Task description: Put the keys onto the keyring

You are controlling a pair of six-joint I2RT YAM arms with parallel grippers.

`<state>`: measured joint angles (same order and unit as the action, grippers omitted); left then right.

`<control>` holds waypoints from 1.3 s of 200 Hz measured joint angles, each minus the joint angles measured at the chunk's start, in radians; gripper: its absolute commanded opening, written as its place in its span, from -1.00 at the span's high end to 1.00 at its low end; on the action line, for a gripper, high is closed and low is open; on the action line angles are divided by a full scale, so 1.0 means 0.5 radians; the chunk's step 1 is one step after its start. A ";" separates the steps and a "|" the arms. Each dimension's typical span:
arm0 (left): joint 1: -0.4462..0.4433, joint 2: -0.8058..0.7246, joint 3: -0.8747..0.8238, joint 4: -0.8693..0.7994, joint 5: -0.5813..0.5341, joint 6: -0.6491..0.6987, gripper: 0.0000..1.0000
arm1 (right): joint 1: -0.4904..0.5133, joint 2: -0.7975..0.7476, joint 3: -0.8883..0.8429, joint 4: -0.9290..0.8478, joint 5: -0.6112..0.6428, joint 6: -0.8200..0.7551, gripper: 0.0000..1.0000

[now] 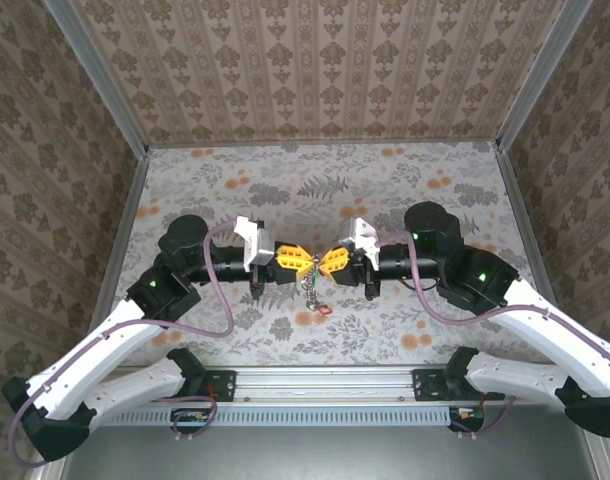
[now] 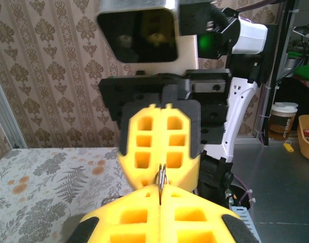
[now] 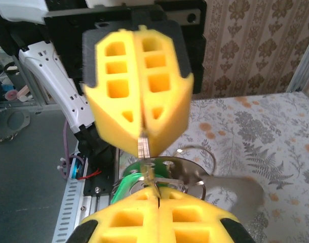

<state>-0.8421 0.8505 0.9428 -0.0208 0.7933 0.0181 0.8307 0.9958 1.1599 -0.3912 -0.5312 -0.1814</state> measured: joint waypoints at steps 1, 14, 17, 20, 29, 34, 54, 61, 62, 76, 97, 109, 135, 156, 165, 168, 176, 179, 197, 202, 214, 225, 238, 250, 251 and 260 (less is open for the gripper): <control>-0.001 -0.001 -0.001 0.000 0.000 0.000 1.00 | 0.000 0.002 0.001 -0.001 0.000 0.000 1.00; -0.002 -0.006 -0.002 0.000 0.000 0.000 1.00 | -0.003 0.040 0.017 -0.003 0.000 0.005 1.00; -0.002 -0.006 -0.002 0.001 0.000 0.000 1.00 | -0.003 0.047 0.018 -0.003 0.001 0.005 1.00; -0.003 -0.005 -0.002 0.002 0.000 0.000 1.00 | -0.003 0.056 0.018 -0.004 0.001 0.005 1.00; -0.003 -0.006 -0.002 0.008 0.002 0.000 1.00 | -0.003 0.073 0.019 -0.009 0.001 0.005 1.00; -0.003 -0.005 -0.002 0.014 0.001 0.000 1.00 | -0.003 0.082 0.020 -0.017 0.001 0.005 1.00; -0.003 -0.005 -0.002 0.020 0.001 0.000 1.00 | -0.003 0.099 0.021 -0.035 0.008 0.005 1.00; -0.003 -0.005 -0.005 0.021 0.001 0.000 1.00 | -0.003 0.099 0.021 -0.041 0.014 0.005 0.91; -0.003 -0.006 -0.006 0.021 0.001 0.000 1.00 | -0.003 0.099 0.021 -0.041 0.014 0.005 0.89; -0.003 -0.006 -0.011 0.021 0.000 0.000 1.00 | -0.003 0.093 0.024 -0.056 0.039 0.010 0.57; -0.003 -0.006 -0.014 0.020 -0.002 0.000 1.00 | -0.004 0.020 -0.002 -0.065 0.114 0.032 0.24; -0.003 -0.006 -0.014 0.014 -0.002 0.001 1.00 | -0.003 -0.076 -0.054 -0.055 0.153 0.029 0.17; -0.003 -0.005 -0.014 0.002 -0.001 0.001 1.00 | -0.003 -0.291 -0.130 -0.044 0.207 0.020 0.10; -0.003 -0.005 -0.014 -0.002 -0.001 0.000 1.00 | 0.003 -0.343 -0.132 0.011 0.211 -0.005 0.07; -0.003 -0.004 -0.014 -0.002 -0.001 0.001 1.00 | 0.011 -0.330 -0.132 0.031 0.211 -0.009 0.07; -0.003 -0.004 -0.014 -0.002 -0.001 0.000 1.00 | 0.013 -0.323 -0.132 0.037 0.211 -0.011 0.07; -0.003 -0.003 -0.014 -0.002 0.000 0.001 1.00 | 0.016 -0.298 -0.132 0.059 0.210 -0.014 0.07; -0.003 -0.002 -0.014 -0.002 0.000 0.000 1.00 | 0.018 -0.289 -0.132 0.069 0.210 -0.014 0.07; -0.003 -0.002 -0.014 -0.002 0.000 0.000 1.00 | 0.024 -0.216 -0.134 0.117 0.202 -0.014 0.11; -0.003 -0.002 -0.014 -0.001 0.000 0.000 1.00 | 0.024 -0.202 -0.135 0.128 0.199 -0.014 0.12; -0.003 -0.001 -0.014 -0.001 0.001 0.000 1.00 | 0.026 -0.178 -0.138 0.166 0.191 -0.014 0.16; -0.003 0.001 -0.014 -0.002 0.001 0.000 1.00 | 0.029 -0.166 -0.138 0.202 0.179 -0.015 0.23; -0.003 0.002 -0.014 -0.002 0.001 0.000 1.00 | 0.031 -0.162 -0.138 0.236 0.162 -0.015 0.30; -0.003 0.002 -0.014 -0.001 0.002 0.000 1.00 | 0.034 -0.158 -0.138 0.269 0.141 -0.012 0.37; -0.003 0.002 -0.014 -0.001 0.002 0.000 1.00 | 0.034 -0.158 -0.138 0.271 0.140 -0.013 0.39; -0.003 0.002 -0.014 -0.001 0.003 0.000 1.00 | 0.035 -0.154 -0.138 0.293 0.125 -0.016 0.47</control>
<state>-0.8436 0.8516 0.9360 -0.0212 0.7948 0.0181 0.8482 0.9188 1.0908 -0.2447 -0.4686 -0.1894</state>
